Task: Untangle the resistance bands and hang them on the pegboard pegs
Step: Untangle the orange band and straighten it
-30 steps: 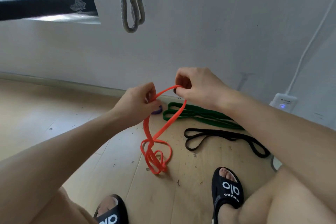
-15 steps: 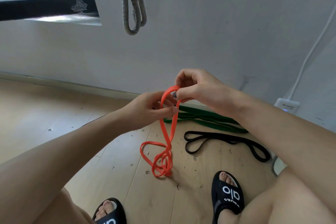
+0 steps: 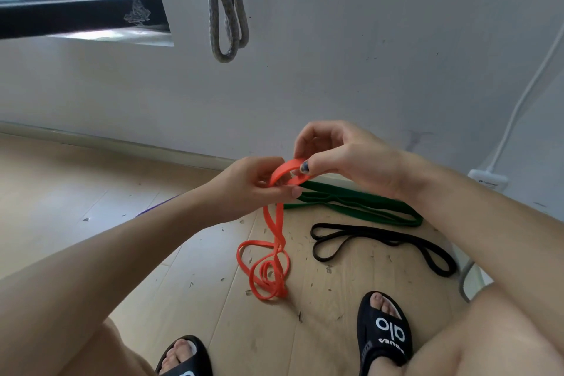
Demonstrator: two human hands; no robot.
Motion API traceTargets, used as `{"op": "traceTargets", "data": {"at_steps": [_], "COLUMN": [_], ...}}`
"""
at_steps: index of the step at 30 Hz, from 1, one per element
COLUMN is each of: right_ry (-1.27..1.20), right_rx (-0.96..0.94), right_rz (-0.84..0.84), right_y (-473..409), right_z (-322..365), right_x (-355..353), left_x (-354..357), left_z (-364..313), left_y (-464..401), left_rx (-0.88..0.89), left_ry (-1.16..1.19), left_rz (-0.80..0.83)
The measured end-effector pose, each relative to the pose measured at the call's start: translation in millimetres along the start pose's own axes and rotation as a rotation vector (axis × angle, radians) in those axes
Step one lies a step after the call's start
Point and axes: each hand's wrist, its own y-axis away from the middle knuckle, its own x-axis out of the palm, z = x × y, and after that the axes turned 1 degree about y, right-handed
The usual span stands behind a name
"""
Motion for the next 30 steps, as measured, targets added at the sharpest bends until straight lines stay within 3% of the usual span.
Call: {"op": "traceTargets", "data": {"at_steps": [8,15,23,30], "right_ry": [0.16,0.153,0.15,0.103], "right_rx": [0.008,0.039,0.015,0.146], "right_rz": [-0.056,-0.073,-0.175,-0.075], "right_y": [1,3,-2,0], "right_z": [1,-1,-8,-5], "right_x": [-4,-3,-8,-4], "left_x": [-5,-7,-6,-3], "left_z": [-7,-13,-16,-19], "left_y": [6,6,8,7], "left_rx": [-0.048,-0.06,-0.138,-0.127], "left_ry": [0.08,0.005,0.15,0.086], "left_rz": [0.058,0.015,0.115,0.019]}}
